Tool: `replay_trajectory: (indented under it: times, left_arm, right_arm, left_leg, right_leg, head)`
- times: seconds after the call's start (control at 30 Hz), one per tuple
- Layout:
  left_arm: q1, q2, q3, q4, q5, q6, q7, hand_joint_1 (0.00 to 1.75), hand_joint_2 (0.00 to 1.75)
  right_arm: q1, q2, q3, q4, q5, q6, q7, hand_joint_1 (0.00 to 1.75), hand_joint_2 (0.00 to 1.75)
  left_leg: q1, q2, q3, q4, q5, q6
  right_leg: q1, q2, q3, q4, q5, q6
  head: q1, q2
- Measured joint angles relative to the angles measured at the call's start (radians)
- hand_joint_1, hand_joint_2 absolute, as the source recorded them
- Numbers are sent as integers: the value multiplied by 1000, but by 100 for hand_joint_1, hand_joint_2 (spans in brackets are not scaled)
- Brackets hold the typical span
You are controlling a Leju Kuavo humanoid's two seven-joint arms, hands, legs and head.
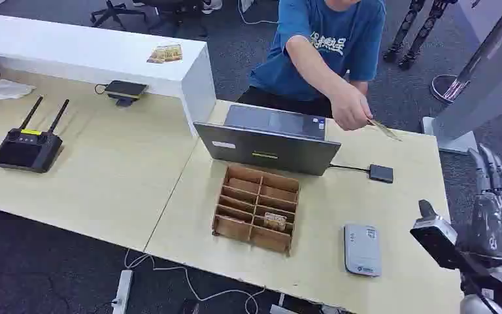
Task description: Pass the card to the sensor for recognition and then transmit it.
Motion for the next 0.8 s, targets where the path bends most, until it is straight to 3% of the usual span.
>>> replay_trajectory:
  times: [0.2,0.37,0.53,0.8]
  left_arm:
    - [0,0,0,0,3,-5,0,0,0]
    - [0,0,0,0,2,-8,0,0,0]
    - [0,3,0,0,-7,-15,0,0,0]
    - [-2,14,-11,0,-27,-42,15,0,0]
  right_arm:
    - [1,0,-3,0,0,2,1,0,175]
    - [-44,-5,-7,11,-13,53,6,0,175]
    - [-171,-11,10,72,-16,127,18,0,175]
    - [-440,-5,120,251,-11,198,73,0,175]
  left_leg:
    - [0,0,0,0,0,0]
    - [0,1,0,0,0,0]
    - [0,2,0,0,2,1]
    - [0,1,0,1,3,0]
  right_leg:
    - [0,0,0,0,0,0]
    - [0,1,0,0,0,0]
    - [0,1,0,1,1,0]
    - [0,0,-1,3,2,0]
  head:
    - [0,0]
    - [0,0]
    - [0,0]
    - [0,0]
